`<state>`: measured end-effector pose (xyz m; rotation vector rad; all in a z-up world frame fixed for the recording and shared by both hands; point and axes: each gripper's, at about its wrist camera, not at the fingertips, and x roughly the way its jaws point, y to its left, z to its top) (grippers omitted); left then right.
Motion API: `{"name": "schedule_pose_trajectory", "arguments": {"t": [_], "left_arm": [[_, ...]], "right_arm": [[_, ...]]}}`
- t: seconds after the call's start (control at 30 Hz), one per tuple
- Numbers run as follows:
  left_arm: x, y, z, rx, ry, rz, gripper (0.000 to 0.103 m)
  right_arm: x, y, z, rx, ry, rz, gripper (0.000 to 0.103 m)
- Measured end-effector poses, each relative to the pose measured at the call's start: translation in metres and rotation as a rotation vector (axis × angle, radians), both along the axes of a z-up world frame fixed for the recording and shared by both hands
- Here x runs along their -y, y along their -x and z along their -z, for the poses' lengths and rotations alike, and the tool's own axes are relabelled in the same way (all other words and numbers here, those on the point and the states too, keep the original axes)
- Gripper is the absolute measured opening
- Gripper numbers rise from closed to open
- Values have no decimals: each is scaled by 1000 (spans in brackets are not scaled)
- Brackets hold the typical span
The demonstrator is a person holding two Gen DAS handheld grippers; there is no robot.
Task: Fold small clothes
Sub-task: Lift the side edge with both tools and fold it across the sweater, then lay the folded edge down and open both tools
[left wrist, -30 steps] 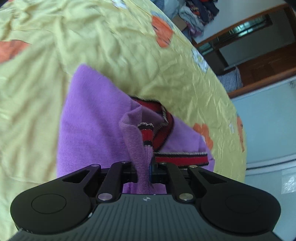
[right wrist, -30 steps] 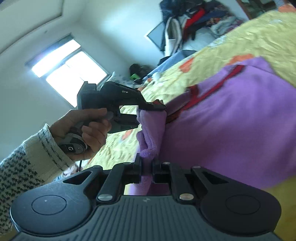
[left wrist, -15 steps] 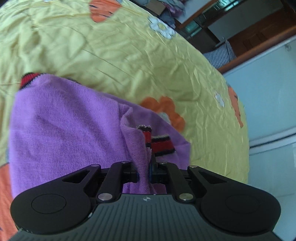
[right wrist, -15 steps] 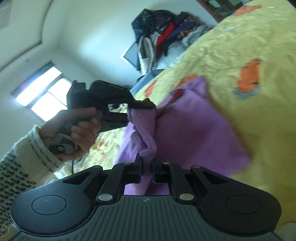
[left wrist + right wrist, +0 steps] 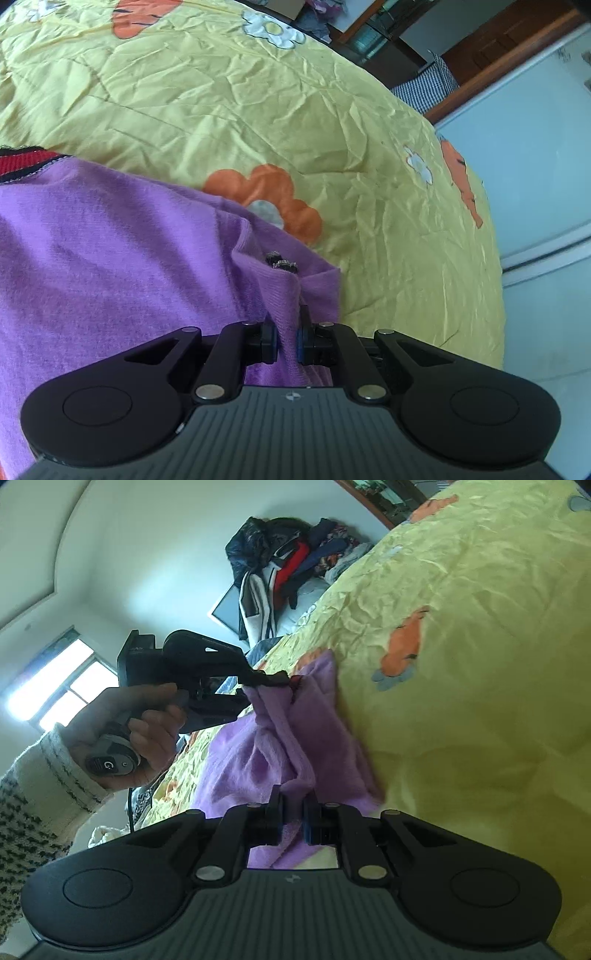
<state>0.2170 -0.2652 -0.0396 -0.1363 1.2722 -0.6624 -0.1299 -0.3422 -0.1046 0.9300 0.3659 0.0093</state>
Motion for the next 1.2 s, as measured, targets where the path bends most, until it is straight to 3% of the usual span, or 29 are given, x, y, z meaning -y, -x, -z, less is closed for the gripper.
{"name": "schedule_pose_trajectory", "arguments": {"t": [0.17, 0.23, 0.27, 0.3, 0.37, 0.5, 0.6, 0.73, 0.77, 0.8, 0.97, 1.07, 1.13, 1.2], "left_arm": [[10, 3, 4, 18, -8, 8, 9], [11, 1, 7, 16, 23, 18, 15], [11, 0, 9, 1, 48, 24, 28], [8, -1, 8, -11, 78, 21, 37], [1, -1, 0, -19, 149, 14, 43], [-38, 12, -30, 73, 201, -8, 72], [-85, 33, -44, 158, 190, -24, 87], [-150, 63, -37, 202, 118, -70, 89], [-163, 70, -35, 212, 93, -82, 90], [-176, 77, -31, 217, 74, -101, 92], [-211, 108, -15, 232, -28, -104, 92], [-215, 124, -7, 229, -43, -72, 92], [-212, 136, -3, 246, -59, -51, 92], [-206, 145, 3, 273, -75, -32, 92]], "right_arm": [[-2, 7, -3, -14, 37, 27, 10], [-4, 7, -5, -30, 60, 27, 10], [-5, 6, -7, -39, 68, 21, 11], [-5, 7, -7, -58, 62, 27, 22], [-2, 8, -8, -83, 72, 11, 44], [-3, 14, -23, -66, 189, 17, 50], [-7, 8, -32, -54, 272, -41, 50], [-22, -13, -30, -152, 390, -123, 48], [-25, -14, -30, -151, 415, -134, 33], [-26, -15, -31, -174, 451, -121, 10], [-19, -7, -48, -155, 476, -103, 9], [-13, -12, -45, -198, 532, -85, 7], [-2, -18, -35, -233, 493, -127, 9], [6, -19, -40, -256, 498, -90, 20]]}}
